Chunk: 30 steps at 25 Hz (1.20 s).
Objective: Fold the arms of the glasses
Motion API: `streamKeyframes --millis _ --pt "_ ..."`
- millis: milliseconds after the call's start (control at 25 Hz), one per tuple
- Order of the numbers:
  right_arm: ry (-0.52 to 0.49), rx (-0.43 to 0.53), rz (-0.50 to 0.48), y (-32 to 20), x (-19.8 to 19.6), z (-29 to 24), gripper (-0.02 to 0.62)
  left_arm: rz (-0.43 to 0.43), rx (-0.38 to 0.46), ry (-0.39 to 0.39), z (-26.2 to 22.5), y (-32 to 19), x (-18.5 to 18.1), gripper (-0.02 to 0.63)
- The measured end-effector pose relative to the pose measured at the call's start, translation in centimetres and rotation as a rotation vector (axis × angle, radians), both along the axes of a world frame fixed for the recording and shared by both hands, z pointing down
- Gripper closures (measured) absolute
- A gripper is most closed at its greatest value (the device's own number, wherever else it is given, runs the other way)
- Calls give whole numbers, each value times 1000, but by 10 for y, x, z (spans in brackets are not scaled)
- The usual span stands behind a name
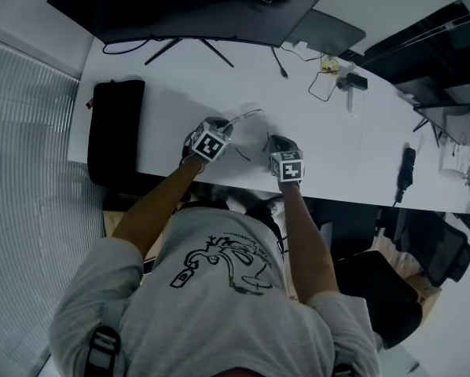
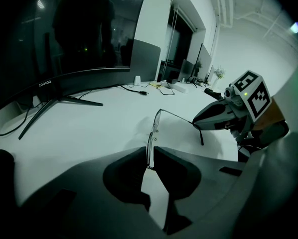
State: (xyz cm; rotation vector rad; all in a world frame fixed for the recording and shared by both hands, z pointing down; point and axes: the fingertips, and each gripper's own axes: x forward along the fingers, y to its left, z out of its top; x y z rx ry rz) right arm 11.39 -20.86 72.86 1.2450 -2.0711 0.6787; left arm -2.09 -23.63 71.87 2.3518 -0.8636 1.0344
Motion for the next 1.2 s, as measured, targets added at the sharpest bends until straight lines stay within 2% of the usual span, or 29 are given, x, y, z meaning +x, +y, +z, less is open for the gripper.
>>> streamKeyframes --millis 400,560,800,960,1200 --pt "-35 -56 -29 18 -11 8 574 12 2 3 -6 8 4 543" --pt "-20 -30 -51 18 -14 4 574 19 3 1 -5 13 4 543" --pt "-45 -70 -68 33 -20 9 574 34 7 2 -7 20 9 543" --pt "-46 -44 -89 34 -26 4 574 43 4 -2 -6 26 10 543" --pt "-48 -67 -103 47 -31 8 574 55 1 7 -11 37 17 543"
